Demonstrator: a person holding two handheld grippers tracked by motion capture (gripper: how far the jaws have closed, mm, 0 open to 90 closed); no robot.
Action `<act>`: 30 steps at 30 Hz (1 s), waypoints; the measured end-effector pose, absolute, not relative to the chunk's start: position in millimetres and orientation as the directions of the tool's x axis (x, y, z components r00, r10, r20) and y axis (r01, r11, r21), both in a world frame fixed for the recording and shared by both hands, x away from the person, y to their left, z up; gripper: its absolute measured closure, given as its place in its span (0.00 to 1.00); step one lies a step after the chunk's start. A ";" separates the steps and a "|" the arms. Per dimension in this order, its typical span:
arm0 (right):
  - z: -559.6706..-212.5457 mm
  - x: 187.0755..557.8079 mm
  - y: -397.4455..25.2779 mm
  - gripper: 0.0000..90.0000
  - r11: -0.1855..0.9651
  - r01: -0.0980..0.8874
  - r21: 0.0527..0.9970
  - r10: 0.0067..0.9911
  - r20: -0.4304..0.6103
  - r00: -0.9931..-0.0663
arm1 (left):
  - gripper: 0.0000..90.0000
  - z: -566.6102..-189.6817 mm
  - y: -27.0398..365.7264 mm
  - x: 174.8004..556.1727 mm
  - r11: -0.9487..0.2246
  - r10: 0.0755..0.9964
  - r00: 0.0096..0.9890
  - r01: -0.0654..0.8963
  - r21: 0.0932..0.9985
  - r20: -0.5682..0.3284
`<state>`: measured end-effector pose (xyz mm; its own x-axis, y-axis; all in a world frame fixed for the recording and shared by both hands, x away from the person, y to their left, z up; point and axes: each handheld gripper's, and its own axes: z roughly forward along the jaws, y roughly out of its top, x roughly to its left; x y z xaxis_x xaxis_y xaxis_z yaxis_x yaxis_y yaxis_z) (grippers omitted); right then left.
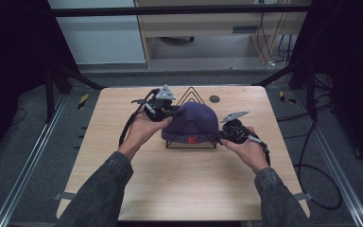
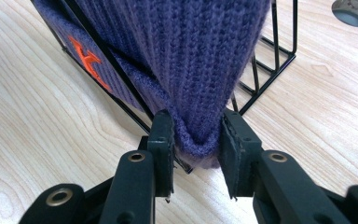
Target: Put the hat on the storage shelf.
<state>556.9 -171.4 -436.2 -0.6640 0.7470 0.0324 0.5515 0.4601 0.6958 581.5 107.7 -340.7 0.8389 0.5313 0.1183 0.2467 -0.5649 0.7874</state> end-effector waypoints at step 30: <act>-443.0 558.4 -168.8 0.75 0.473 0.572 0.670 0.748 0.038 -0.663 | 0.86 -354.2 109.5 577.0 -0.577 0.525 0.844 0.259 0.774 0.108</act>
